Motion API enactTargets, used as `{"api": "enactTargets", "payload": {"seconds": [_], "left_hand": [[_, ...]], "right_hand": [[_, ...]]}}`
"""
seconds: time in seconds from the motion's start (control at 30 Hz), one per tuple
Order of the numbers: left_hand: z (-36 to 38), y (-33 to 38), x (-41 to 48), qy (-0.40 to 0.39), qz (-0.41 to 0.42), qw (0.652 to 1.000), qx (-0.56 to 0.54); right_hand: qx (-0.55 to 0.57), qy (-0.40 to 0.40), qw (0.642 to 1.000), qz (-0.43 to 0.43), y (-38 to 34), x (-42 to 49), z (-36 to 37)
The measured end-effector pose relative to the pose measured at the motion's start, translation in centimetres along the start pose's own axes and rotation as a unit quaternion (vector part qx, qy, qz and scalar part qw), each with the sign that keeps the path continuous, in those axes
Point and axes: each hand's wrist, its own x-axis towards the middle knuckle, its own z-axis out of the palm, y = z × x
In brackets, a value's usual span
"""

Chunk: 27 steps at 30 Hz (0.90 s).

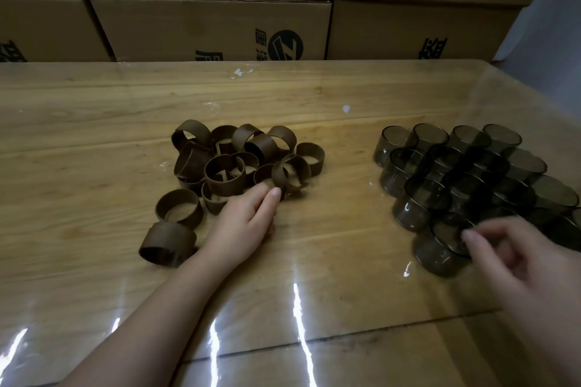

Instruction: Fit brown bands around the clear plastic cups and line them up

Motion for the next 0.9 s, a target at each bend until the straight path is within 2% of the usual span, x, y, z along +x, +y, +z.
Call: {"api": "enactTargets", "payload": {"seconds": [0.07,0.27,0.37,0.43,0.5,0.57,0.63,0.7,0.77,0.9], "left_hand": [[-0.1,-0.1,0.0,-0.002,-0.002,1.000,-0.005],[-0.1,0.0,0.1,-0.005,-0.004,1.000,-0.007],[-0.2,0.0,0.1,-0.010,-0.005,1.000,-0.003],[-0.2,0.0,0.1,-0.014,-0.002,1.000,-0.011],[-0.3,0.3,0.1,-0.023,-0.012,0.997,-0.073],[-0.5,0.4,0.3,-0.027,-0.035,0.983,-0.179],[-1.0,0.6,0.6,-0.030,-0.064,0.953,-0.294],[-1.2,0.7,0.8,-0.037,-0.076,0.916,-0.392],[-1.1,0.8,0.8,-0.046,-0.075,0.897,-0.434],[-0.7,0.4,1.0,-0.025,-0.066,0.913,-0.401]], "right_hand": [[-0.044,-0.038,0.998,0.012,1.3,-0.4,0.7],[-0.158,-0.077,0.984,-0.003,1.1,-0.3,2.5],[-0.138,-0.070,0.987,-0.054,-1.2,-0.2,1.7],[-0.064,-0.077,0.989,-0.106,-4.1,0.1,1.5],[0.084,-0.079,0.983,-0.144,-7.0,1.3,2.0],[0.273,-0.096,0.947,-0.137,-9.6,3.3,3.7],[0.419,-0.126,0.893,-0.110,-11.8,5.3,6.0],[0.475,-0.126,0.864,-0.105,-13.2,6.5,8.5],[0.505,-0.116,0.848,-0.107,-13.6,6.7,10.8],[0.522,-0.086,0.840,-0.118,-12.6,6.4,13.2]]}}
